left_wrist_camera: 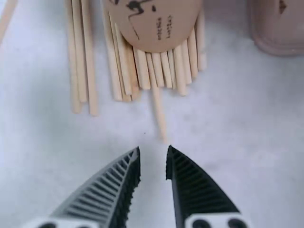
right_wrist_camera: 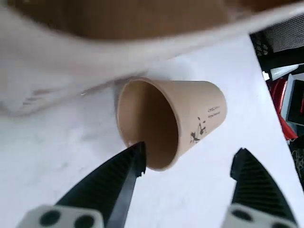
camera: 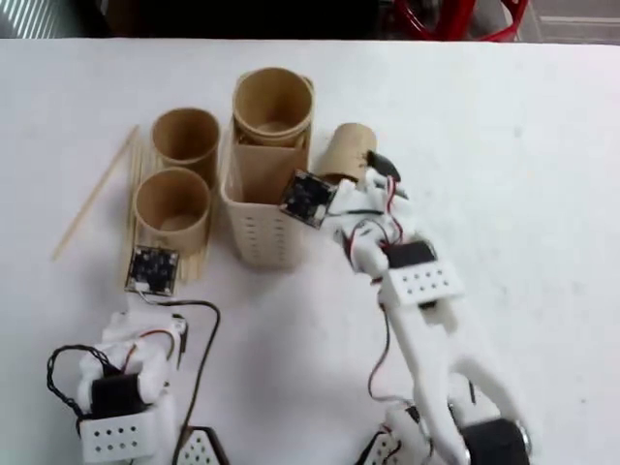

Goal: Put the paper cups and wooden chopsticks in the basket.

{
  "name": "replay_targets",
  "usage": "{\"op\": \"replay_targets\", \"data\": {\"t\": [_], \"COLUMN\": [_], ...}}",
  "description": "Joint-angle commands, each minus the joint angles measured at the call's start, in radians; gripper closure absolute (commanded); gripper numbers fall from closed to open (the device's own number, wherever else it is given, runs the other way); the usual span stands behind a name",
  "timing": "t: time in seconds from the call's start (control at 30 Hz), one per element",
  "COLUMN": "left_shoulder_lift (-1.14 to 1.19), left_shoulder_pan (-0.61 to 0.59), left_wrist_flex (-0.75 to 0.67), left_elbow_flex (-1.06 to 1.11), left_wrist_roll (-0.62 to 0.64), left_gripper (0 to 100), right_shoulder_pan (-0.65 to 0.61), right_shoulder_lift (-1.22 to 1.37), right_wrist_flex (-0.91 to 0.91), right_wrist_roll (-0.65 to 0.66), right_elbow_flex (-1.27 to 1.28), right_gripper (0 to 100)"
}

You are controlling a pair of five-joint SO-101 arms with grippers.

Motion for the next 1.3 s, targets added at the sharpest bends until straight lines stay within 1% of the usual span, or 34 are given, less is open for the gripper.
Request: {"op": "replay_targets", "data": {"t": [0.0, 0.3, 0.6, 0.87, 1.0, 1.17, 1.27], "left_shoulder_lift": [-0.008, -0.008, -0.008, -0.008, -0.008, -0.008, -0.008], "left_shoulder_pan": [0.01, 0.01, 0.01, 0.01, 0.01, 0.01, 0.01], "left_wrist_flex": [0.006, 0.006, 0.006, 0.006, 0.006, 0.006, 0.006], "left_elbow_flex": [-0.002, -0.002, -0.002, -0.002, -0.002, -0.002, -0.002], "left_wrist_roll": [-0.003, -0.003, -0.003, -0.003, -0.003, -0.003, -0.003], "left_gripper": [89, 89, 89, 89, 89, 89, 89], "right_shoulder_pan": [-0.005, 0.015, 0.067, 0.061, 0.061, 0.062, 0.061], "right_shoulder_lift": [0.114, 0.351, 0.522, 0.524, 0.461, 0.308, 0.234], "right_wrist_flex": [-0.024, -0.03, -0.031, -0.03, -0.019, 0.074, 0.139], "right_wrist_roll": [0.003, 0.002, 0.009, 0.005, 0.0, -0.091, -0.112], "right_elbow_flex": [-0.117, -0.33, -0.45, -0.45, -0.446, -0.44, -0.44], "right_gripper": [69.4, 70.0, 70.0, 70.1, 70.1, 70.1, 70.1]}}
